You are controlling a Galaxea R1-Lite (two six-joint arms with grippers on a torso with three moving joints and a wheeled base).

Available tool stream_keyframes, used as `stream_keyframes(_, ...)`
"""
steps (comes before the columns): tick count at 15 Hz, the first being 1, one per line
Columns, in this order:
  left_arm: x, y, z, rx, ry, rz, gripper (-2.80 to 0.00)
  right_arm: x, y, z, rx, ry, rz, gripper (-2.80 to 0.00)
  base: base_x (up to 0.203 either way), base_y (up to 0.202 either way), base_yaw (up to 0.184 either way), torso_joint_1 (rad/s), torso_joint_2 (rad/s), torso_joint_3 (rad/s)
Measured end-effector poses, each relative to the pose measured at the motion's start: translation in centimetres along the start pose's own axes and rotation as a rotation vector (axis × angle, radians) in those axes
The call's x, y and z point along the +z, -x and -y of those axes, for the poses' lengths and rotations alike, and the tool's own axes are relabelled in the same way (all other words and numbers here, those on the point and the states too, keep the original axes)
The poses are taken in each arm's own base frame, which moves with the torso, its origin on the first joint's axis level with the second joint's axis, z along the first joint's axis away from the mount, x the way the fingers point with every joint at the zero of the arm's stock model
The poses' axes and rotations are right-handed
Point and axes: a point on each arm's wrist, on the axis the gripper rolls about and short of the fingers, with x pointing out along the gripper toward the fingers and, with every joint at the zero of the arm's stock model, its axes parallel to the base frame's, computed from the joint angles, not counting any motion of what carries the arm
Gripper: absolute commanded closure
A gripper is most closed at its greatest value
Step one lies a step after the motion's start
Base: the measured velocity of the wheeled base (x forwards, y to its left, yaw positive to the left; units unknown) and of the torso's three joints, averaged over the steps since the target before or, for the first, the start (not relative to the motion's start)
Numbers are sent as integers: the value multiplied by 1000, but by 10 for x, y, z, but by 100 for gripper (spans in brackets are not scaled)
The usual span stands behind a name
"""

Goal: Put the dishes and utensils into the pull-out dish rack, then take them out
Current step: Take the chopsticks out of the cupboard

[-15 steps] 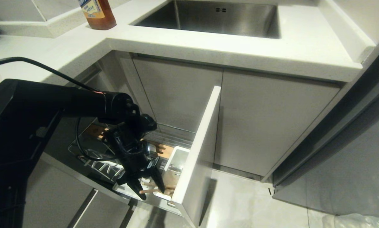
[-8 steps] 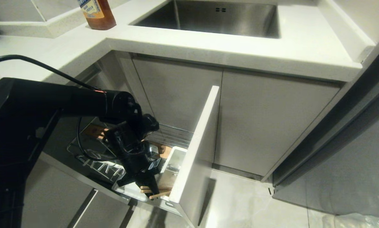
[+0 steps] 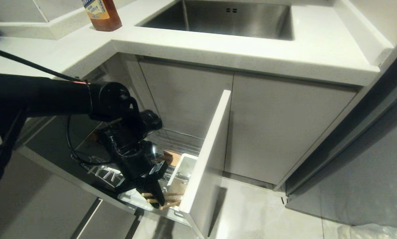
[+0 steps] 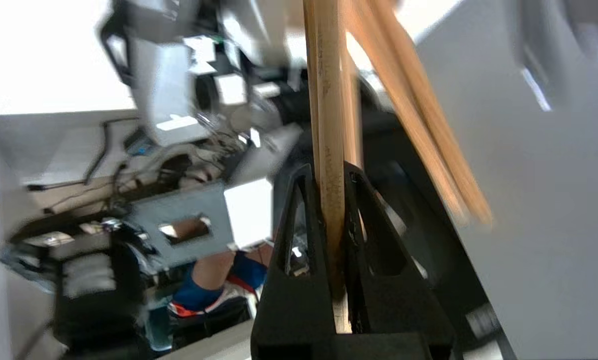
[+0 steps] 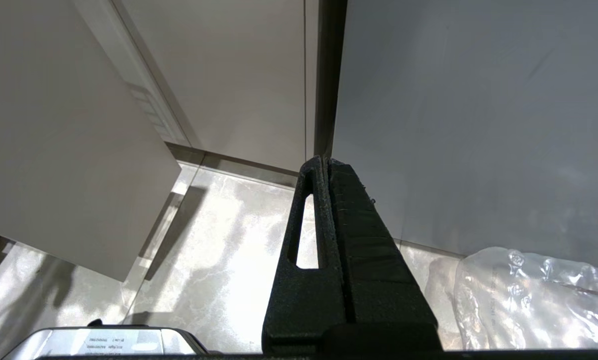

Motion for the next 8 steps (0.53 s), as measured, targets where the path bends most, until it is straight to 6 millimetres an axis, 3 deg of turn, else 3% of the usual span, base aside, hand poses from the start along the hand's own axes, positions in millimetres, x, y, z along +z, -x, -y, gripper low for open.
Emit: stream_keyframes(8, -36, 29, 10, -41, -40, 65, 0, 0, 0, 0, 0, 0, 0, 0, 0, 0, 0, 0, 0, 0)
